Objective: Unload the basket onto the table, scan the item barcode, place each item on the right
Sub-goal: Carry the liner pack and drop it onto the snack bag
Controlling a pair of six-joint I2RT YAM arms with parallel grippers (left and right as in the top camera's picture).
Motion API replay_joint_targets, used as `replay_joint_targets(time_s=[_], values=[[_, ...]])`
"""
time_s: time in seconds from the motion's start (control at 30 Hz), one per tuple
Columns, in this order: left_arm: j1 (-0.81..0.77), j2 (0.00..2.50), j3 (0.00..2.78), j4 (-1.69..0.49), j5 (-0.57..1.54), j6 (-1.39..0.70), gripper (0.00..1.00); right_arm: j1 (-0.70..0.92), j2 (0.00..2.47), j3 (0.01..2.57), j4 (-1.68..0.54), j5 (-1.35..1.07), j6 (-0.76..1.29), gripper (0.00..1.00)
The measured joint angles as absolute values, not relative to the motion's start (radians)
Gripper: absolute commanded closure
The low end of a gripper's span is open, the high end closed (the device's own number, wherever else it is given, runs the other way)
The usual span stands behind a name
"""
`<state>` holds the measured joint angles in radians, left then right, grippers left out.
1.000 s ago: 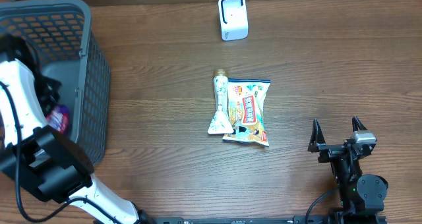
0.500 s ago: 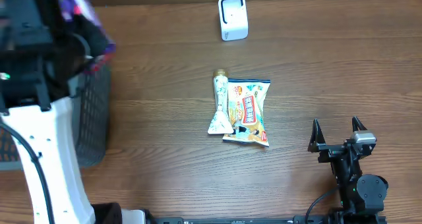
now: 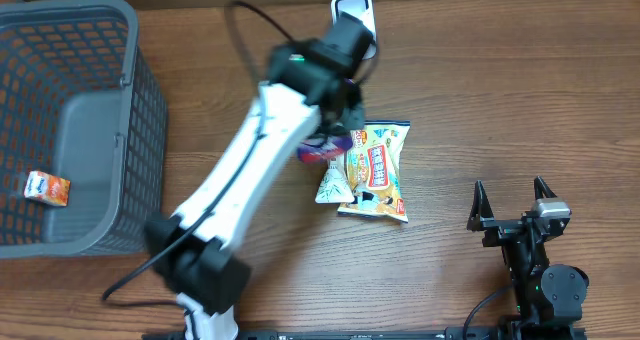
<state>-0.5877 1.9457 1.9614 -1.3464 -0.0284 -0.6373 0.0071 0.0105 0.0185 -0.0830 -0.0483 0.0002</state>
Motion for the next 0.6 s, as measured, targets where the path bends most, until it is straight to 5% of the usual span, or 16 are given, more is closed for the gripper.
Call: replay_joint_targets(time_s=[0.1,0.23,0.33,0.6], values=[[-0.638,2.026,1.956,-1.302,-0.026,-0.648,0.96,0.007,0.01,0.019,-0.084,-0.049,0.0,0.0],[-0.696,2.104,1.956,-1.287,-0.026,-0.654,0.59,0.007,0.01,0.019,-0.083,-0.049,0.0,0.0],[-0.706,2.113,1.956,-1.296,-0.025,-0.655,0.47,0.007,0.01,0.019,-0.083,-0.049,0.0,0.0],[-0.643,2.125,2.246,-1.505,-0.022,-0.594,0.46,0.007,0.01,0.019,-0.083,-0.049,0.0,0.0]])
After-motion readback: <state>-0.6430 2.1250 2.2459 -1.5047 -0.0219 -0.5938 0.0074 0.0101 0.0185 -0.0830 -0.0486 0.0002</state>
